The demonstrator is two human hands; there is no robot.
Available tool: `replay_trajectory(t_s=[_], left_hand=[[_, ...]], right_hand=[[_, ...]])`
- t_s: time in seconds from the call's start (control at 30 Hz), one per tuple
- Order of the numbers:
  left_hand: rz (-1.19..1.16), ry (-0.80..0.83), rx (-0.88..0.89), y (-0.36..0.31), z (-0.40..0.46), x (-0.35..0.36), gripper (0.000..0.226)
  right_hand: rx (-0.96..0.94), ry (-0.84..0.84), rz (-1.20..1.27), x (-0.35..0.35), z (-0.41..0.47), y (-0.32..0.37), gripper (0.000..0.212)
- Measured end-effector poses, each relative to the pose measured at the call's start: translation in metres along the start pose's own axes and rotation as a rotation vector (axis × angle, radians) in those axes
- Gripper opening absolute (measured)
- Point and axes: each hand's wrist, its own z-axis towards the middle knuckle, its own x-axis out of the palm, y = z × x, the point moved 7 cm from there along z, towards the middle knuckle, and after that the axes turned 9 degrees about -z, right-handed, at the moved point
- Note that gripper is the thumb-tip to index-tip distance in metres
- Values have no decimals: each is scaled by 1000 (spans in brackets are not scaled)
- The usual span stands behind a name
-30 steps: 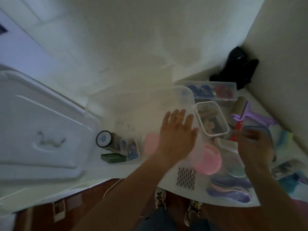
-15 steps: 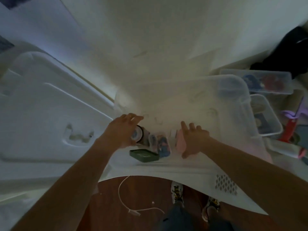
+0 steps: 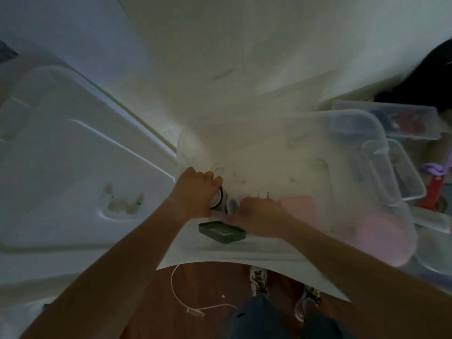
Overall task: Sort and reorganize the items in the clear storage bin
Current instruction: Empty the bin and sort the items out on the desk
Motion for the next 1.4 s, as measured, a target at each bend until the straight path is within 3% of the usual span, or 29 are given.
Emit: replay_trajectory(t_s=[0.1,0.2,0.37,0.5,0.6,0.73,0.77,0.83,0.9,0.97,1.03,1.13,1.23,1.33,1.4], left_hand=[[7,5,1,1,1,3,65],[16,-5,9,2,2,5,67],[-101,-17,6,0,0,1,87],[-225,-66,24,-21,13,-17,77],[-192,7,58,-36,32,-10,67],[-118,144,74,-48,52,12,50],[-81,167,85,-51,54,17,51],[-7,220,143,-59,57,27,76],[63,237,220,-69,59,35,93],[90,222,244,-76,61,39,88],[50,239,197,-72,66,42,85],[-127,221,70,-59,72,42,84],[-180,76,-32,-56,77,39,78],[-194,51,-39,-60,79,40,103],[-157,83,-4,-65,81,42,107]], right_hand=[[-38,126,-96,38,7,34,77],[-43,106,-94,19,-1,28,66],[268,67,407,-53,-31,-77,41],[431,22,464,-73,-36,-153,44],[453,45,364,-57,-25,-169,45],[486,-75,43,-50,-13,-177,50],[484,-106,7,-50,-12,-175,49],[468,-135,5,-47,-10,-167,51],[435,-104,-1,-41,-6,-153,71],[425,-46,-67,-33,-3,-138,98],[438,18,-194,-21,2,-131,110],[502,32,-318,-9,5,-136,103],[473,27,-373,-7,7,-142,91],[471,46,-328,-10,3,-149,81],[463,42,-297,-10,2,-153,81]])
